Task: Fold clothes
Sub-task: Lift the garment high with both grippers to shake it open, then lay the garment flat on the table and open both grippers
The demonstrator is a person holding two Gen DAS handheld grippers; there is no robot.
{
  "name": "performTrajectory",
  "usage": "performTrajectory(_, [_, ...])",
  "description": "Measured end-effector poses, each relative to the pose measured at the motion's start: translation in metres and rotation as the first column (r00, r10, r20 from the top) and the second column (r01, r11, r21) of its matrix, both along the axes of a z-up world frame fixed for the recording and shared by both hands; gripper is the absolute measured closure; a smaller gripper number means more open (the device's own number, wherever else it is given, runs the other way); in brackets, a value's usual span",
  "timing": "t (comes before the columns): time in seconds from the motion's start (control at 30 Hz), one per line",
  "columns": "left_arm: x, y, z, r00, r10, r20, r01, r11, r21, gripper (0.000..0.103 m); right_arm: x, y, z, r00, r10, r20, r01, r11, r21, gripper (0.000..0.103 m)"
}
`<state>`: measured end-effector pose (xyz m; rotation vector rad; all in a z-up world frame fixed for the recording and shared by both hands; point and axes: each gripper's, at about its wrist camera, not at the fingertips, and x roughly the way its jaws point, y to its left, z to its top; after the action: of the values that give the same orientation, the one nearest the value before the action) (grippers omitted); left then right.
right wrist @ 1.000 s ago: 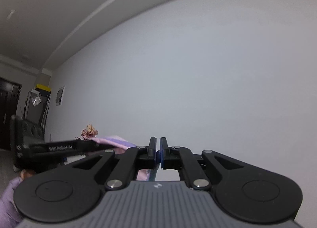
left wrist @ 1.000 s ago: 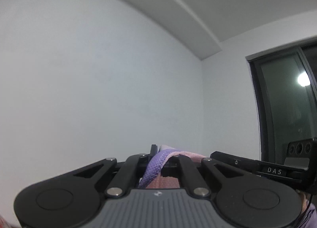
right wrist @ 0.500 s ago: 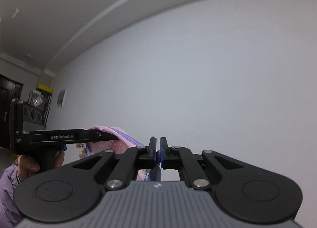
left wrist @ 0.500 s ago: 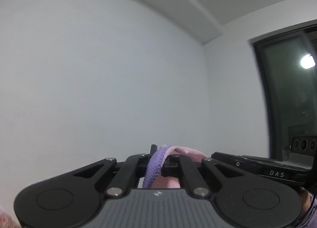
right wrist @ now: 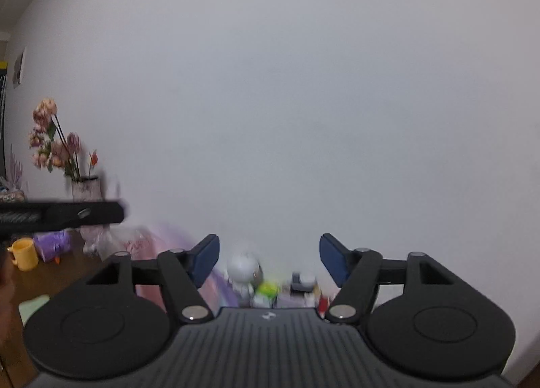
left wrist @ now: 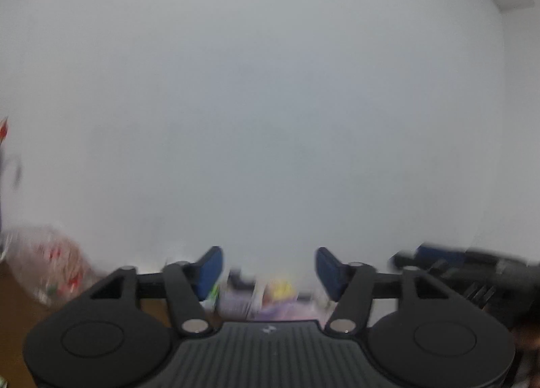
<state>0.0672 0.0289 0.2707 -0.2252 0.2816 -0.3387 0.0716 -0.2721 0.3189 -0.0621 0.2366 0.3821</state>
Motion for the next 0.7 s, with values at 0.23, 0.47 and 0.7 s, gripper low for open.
performTrajectory(0.23, [-0.070,-0.009,-0.124,0.959,-0.180,-0.218,0.192,0.981,0.037,0.031,-0.061,-0.023,-0.091,0.985,0.046,-0.165,-0.058,0.996,-0.069,0.027])
performTrajectory(0.47, [-0.119,-0.035,-0.207,0.845,-0.366,-0.390,0.423,0.903,0.069,0.031,-0.140,0.008,-0.192,0.922,0.136,-0.363,-0.120,0.991,0.066,0.027])
performTrajectory(0.7, [-0.127,-0.077,-0.232,0.746,-0.473,-0.469,0.591,0.795,0.138,0.039,-0.187,-0.029,-0.246,0.866,0.232,-0.443,-0.132,0.960,0.246,0.030])
